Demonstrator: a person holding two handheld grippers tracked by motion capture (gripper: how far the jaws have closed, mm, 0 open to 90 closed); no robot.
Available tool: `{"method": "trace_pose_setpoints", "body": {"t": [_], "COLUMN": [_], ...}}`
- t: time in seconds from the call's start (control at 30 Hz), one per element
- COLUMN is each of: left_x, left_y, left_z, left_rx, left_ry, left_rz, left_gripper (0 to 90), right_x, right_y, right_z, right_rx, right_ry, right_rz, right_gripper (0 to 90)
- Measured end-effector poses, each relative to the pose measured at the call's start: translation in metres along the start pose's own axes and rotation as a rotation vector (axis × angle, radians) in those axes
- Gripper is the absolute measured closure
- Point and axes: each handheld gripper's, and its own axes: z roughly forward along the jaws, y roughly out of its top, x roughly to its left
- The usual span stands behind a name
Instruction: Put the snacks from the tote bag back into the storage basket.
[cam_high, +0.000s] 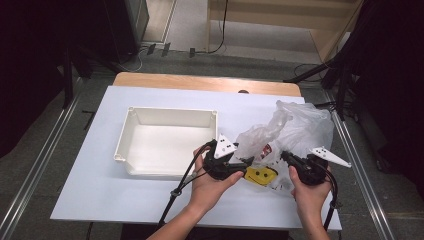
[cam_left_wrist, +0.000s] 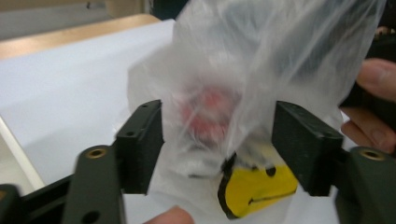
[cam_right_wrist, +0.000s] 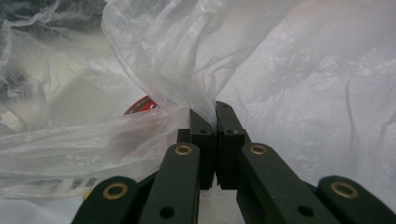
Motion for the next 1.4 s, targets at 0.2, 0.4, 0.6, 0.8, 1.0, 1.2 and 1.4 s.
{"method": "trace_pose_setpoints", "body": {"t": [0.2,0.4,0.6,0.8,1.0,1.2,1.4], "left_x": [-0.007,-0.014,-0.003,0.011,0.010,0.011,0.006], "left_y": [0.024,0.035,0.027,0.022,0.010,-0.008,-0.023], "left_z": [0.003,0.017,0.032,0.039,0.041,0.046,0.041], "left_rx": [-0.049,-0.047,0.031,0.111,0.126,0.143,0.133], "left_ry": [0.021,-0.035,0.071,0.090,0.100,0.102,0.211], "left_rz": [0.012,-0.021,-0.047,-0.100,-0.108,-0.116,-0.033], "left_gripper": [22.4,20.5,34.6,55.0,72.3,84.3,89.7], "right_x": [0.008,0.012,0.010,0.005,0.000,-0.006,-0.016], "right_y": [-0.004,-0.008,-0.008,-0.010,-0.013,-0.019,-0.025], "right_z": [-0.001,-0.003,-0.006,-0.007,-0.006,-0.003,0.003], "right_rx": [0.020,0.034,0.030,0.037,0.056,0.107,0.165], "right_ry": [0.027,0.057,0.075,0.100,0.082,0.058,0.035], "right_rz": [-0.046,-0.093,-0.103,-0.102,-0.083,-0.063,-0.032], "right_gripper": [89.2,89.0,89.0,88.5,88.5,88.6,88.6]}}
